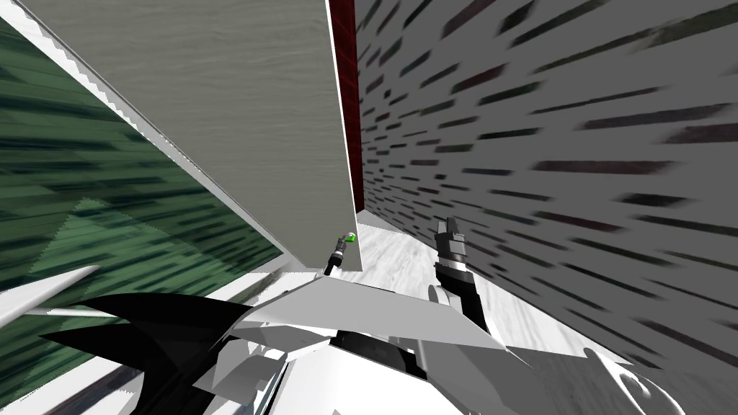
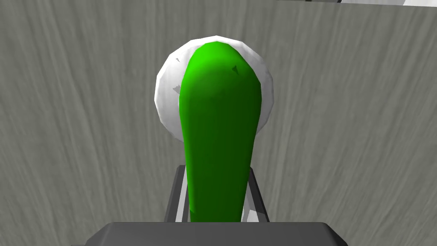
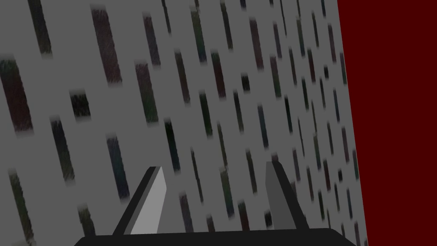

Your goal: Push the door open

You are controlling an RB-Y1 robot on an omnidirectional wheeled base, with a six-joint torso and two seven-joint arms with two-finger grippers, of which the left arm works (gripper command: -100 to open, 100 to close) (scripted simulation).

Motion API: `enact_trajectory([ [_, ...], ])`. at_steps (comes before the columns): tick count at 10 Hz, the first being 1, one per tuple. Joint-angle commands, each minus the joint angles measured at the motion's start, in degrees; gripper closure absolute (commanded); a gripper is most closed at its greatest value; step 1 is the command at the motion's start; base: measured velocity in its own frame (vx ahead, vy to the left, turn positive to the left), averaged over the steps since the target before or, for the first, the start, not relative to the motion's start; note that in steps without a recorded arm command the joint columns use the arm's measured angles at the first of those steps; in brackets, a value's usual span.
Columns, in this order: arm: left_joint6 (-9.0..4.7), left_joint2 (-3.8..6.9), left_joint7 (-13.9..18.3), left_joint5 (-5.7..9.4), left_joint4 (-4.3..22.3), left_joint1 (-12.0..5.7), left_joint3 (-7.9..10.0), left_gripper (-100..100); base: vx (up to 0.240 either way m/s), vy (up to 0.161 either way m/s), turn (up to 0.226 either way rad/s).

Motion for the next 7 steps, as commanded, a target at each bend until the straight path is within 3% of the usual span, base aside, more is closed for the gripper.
enact_trajectory([
  [1, -0.09, 0.38, -0.6, 0.76, 0.1, -0.18, 1.49, 100, 0.138, -0.062, 0.047],
  [7, -0.16, 0.57, -2.2, 2.69, 0.7, -0.27, 5.08, 100, 0.183, -0.074, 0.057],
])
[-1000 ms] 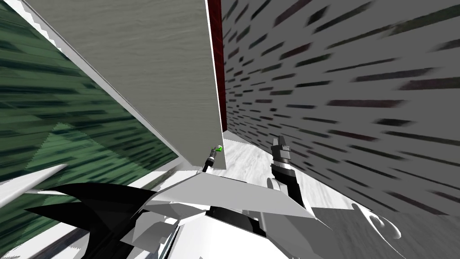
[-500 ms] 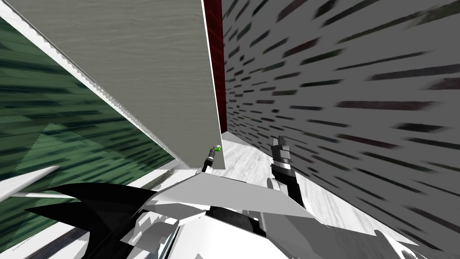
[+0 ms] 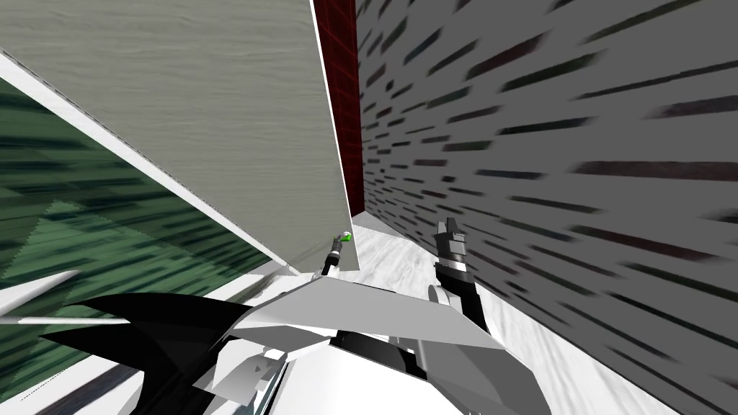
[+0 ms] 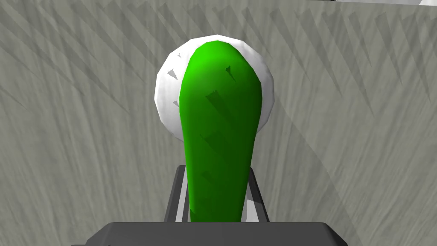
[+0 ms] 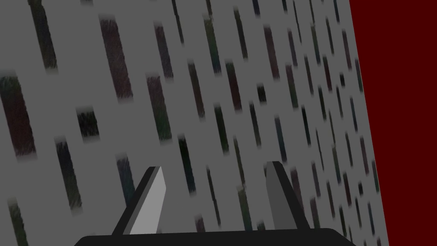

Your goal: Push the door open

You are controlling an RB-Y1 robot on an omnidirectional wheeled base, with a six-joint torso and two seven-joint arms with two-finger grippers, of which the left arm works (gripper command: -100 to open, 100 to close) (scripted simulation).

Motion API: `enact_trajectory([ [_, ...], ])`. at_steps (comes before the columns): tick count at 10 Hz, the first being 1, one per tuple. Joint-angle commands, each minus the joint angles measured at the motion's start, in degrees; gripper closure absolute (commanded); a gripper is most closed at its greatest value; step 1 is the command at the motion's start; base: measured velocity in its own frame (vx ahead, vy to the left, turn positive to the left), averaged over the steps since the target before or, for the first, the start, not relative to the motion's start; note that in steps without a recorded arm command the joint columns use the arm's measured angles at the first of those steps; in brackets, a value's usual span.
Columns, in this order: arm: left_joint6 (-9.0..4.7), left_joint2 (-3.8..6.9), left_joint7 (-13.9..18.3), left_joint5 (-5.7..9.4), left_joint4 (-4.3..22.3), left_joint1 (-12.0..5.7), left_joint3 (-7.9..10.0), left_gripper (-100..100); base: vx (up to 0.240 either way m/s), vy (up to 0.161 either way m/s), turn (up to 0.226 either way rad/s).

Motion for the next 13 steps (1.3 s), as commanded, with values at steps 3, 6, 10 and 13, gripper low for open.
enact_trajectory([
  [3, -0.22, 0.38, -1.2, 1.36, 0.7, -0.37, 2.6, 100, 0.187, -0.08, 0.068],
  [6, -0.25, 0.46, -1.8, 2.18, 0.9, -0.41, 4.11, 100, 0.176, -0.071, 0.059],
  [10, -0.47, 0.88, -2.3, 2.91, 1.7, -0.3, 5.51, 100, 0.142, -0.072, 0.059],
  [13, -0.58, 1.28, -3.0, 4.05, 1.8, -0.18, 7.43, 100, 0.178, -0.037, 0.05],
])
